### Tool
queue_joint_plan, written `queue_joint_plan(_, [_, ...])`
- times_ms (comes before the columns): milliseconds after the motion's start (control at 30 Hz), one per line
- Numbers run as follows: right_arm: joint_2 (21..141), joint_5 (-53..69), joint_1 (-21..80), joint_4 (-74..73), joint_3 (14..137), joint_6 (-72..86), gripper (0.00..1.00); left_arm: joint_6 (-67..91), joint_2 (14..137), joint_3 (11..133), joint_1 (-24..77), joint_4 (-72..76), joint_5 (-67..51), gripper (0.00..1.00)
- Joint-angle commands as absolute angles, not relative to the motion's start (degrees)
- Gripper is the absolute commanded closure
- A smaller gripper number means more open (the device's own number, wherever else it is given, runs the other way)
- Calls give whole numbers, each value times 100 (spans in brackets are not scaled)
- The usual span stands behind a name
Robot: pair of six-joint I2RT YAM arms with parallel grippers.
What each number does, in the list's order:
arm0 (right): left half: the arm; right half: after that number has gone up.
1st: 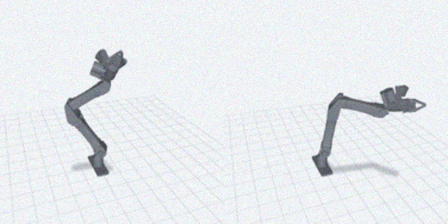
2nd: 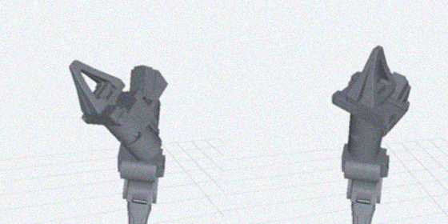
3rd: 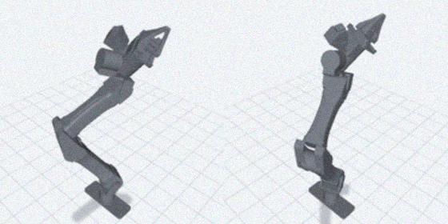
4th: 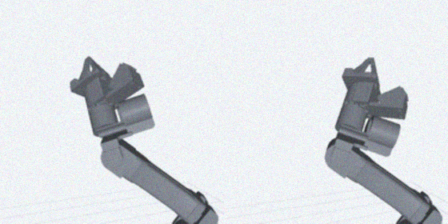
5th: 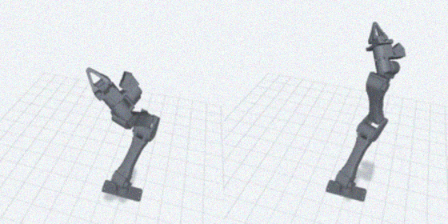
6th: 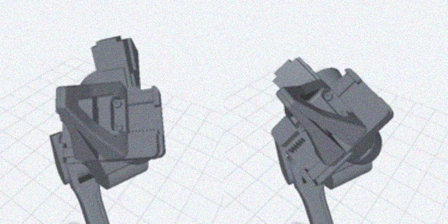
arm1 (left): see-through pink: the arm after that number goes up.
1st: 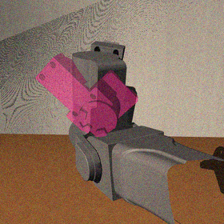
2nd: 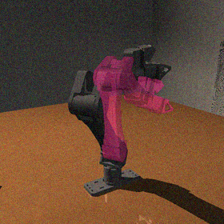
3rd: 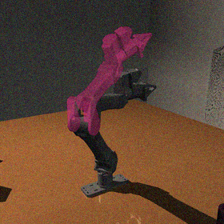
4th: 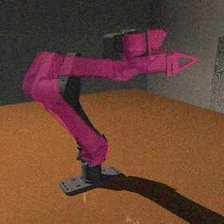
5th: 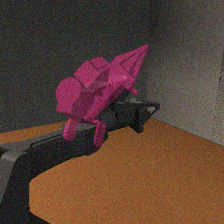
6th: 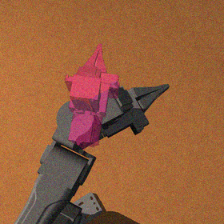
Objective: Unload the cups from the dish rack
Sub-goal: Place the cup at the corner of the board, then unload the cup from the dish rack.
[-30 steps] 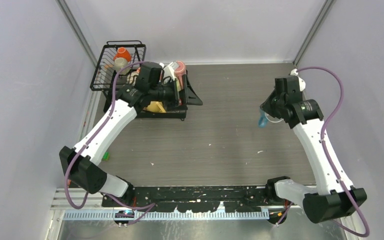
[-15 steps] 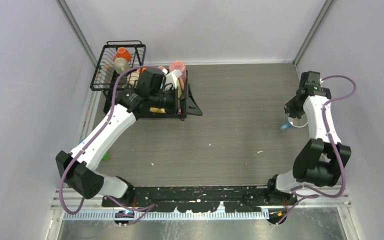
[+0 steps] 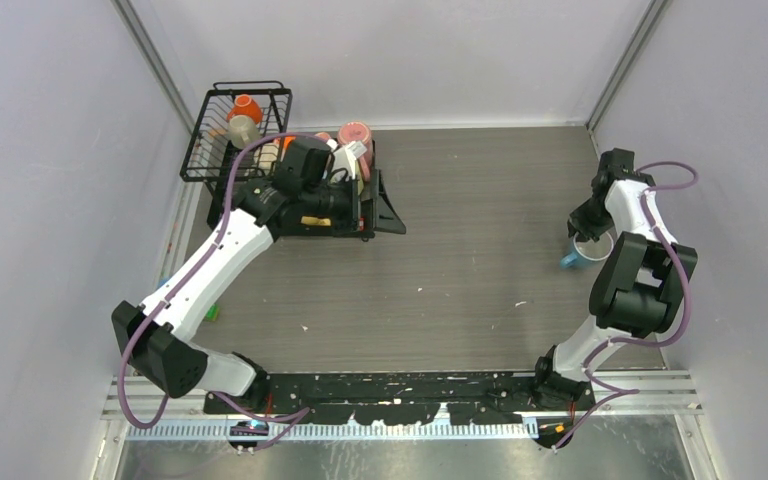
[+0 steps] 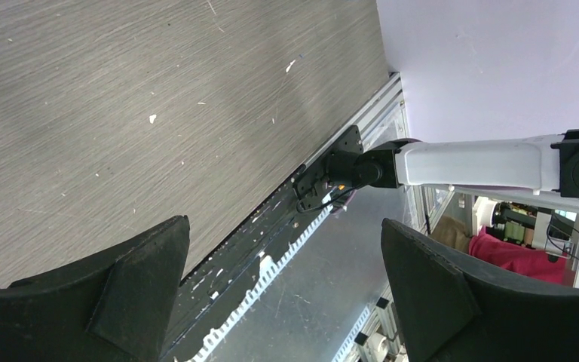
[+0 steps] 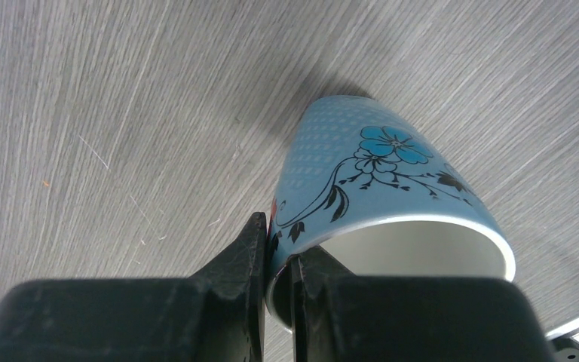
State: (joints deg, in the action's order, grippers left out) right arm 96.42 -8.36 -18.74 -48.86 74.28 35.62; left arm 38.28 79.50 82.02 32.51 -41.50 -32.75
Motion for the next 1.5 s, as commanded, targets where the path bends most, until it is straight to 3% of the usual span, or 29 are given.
queue_joint_plan(0, [9702, -890, -1929, -4694, 7755, 3420, 99, 3749, 7869, 8209, 3282, -4197, -3221, 0])
queue_joint_plan(167, [9872, -1065, -1940, -4724, 7767, 3384, 96, 3732, 7848, 8182, 3313, -4211, -3173, 0])
queue_joint_plan(267, [9896, -1064, -1939, -4714, 7767, 3391, 90, 3718, 7849, 8165, 3310, -4241, -3155, 0])
queue_joint_plan(633, [9717, -1019, -1934, -4818, 7864, 3331, 44, 3744, 7809, 8060, 3355, -4177, -3098, 0])
queue_joint_plan(833, [9367, -952, -1919, -4921, 7890, 3316, 28, 3720, 7801, 8040, 3374, -4167, -3057, 0])
queue_joint_plan(1033, [8841, -1016, -1881, -5099, 7903, 3271, 2, 3612, 7780, 8024, 3372, -4200, -2934, 0])
queue_joint_plan(1267, [7981, -1092, -1617, -5310, 7738, 3277, 0, 3454, 7717, 8016, 3374, -4229, -2697, 0])
queue_joint_plan(1467, [7237, -1419, -706, -5508, 7667, 3364, 0, 3385, 7657, 7994, 3373, -4177, -2408, 0])
